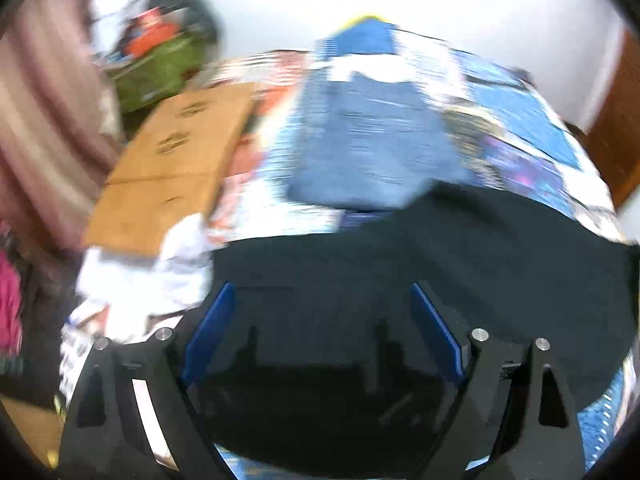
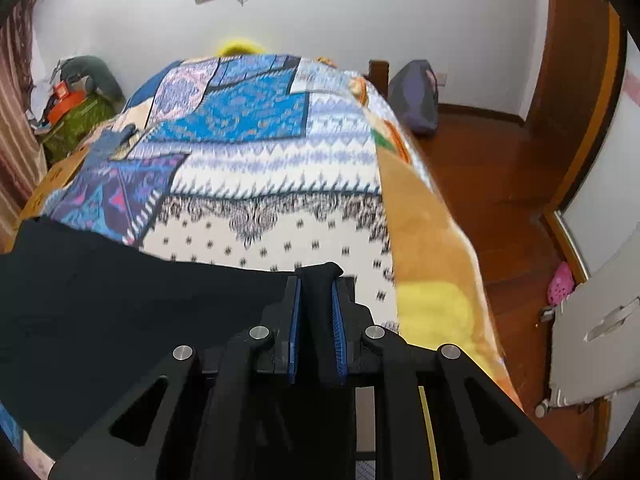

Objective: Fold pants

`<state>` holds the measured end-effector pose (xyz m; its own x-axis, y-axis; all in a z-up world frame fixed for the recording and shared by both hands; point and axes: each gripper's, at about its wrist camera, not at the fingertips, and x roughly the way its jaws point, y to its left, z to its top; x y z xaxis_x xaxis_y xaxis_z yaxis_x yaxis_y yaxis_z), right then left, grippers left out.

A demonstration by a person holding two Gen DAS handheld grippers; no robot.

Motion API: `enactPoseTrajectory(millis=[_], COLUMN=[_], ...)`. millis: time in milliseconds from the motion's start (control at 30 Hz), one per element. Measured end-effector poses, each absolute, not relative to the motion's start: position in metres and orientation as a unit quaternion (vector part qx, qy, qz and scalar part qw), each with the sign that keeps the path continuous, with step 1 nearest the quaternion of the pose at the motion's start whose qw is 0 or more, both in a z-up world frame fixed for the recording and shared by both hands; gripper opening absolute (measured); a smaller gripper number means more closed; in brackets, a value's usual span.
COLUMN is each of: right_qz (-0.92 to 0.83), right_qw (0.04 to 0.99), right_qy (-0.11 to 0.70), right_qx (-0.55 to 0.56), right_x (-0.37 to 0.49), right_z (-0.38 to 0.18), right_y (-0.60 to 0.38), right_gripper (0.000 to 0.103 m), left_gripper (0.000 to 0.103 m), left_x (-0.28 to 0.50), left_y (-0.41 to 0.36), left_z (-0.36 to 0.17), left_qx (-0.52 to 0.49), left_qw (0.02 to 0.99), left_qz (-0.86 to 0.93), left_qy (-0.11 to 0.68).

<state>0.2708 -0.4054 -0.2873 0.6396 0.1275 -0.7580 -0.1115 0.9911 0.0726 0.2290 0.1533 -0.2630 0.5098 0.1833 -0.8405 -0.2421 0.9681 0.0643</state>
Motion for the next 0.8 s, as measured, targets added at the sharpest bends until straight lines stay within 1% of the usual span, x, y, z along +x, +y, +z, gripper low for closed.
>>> enactPoseTrajectory(millis=[33,133,200,267,333,400,500,567,667,767,800], right_qz=[0.065,0.056,0.049,0.044,0.035,0.023,0.012,0.008,0.011,0.026,0.025], right_qw=[0.906,0.91,0.912,0.913,0.917,0.923,0.925,0.92,0.904,0.872,0.872], right_qy=[0.419,0.41,0.407,0.404,0.397,0.383,0.377,0.387,0.425,0.487,0.487], right_qx=[0.008,-0.005,-0.012,-0.017,-0.027,-0.039,-0.053,-0.061,-0.047,-0.037,-0.041], right_x=[0.273,0.279,0.282,0.285,0.288,0.291,0.298,0.307,0.32,0.334,0.333], right_z=[-0.287,-0.283,-0.282,-0.28,-0.277,-0.27,-0.268,-0.276,-0.299,-0.326,-0.327], right_y=[-0.403,-0.397,-0.393,-0.391,-0.389,-0.387,-0.383,-0.378,-0.378,-0.377,-0.377], right_gripper=[0.013,0.013,0.012,0.012,0.012,0.012,0.011,0.011,0.012,0.017,0.023], left_gripper=[0.089,0.079,0.07,0.065,0.067,0.073,0.074,0.076,0.077,0.076,0.076], left_x=[0.225,0.213,0.208,0.202,0.196,0.19,0.184,0.182,0.181,0.183,0.184], left_y=[0.172,0.202,0.21,0.213,0.211,0.214,0.22,0.218,0.217,0.214,0.214], left_z=[-0.268,-0.292,-0.311,-0.339,-0.361,-0.363,-0.363,-0.364,-0.364,-0.36,-0.358], left_qx=[-0.044,-0.068,-0.081,-0.077,-0.064,-0.074,-0.093,-0.093,-0.089,-0.079,-0.074], left_qw=[0.861,0.841,0.828,0.81,0.805,0.811,0.813,0.816,0.819,0.819,0.818], left_qz=[0.133,0.147,0.14,0.139,0.14,0.147,0.152,0.158,0.164,0.16,0.157], left_qy=[0.489,0.516,0.537,0.565,0.573,0.561,0.554,0.548,0.543,0.545,0.548])
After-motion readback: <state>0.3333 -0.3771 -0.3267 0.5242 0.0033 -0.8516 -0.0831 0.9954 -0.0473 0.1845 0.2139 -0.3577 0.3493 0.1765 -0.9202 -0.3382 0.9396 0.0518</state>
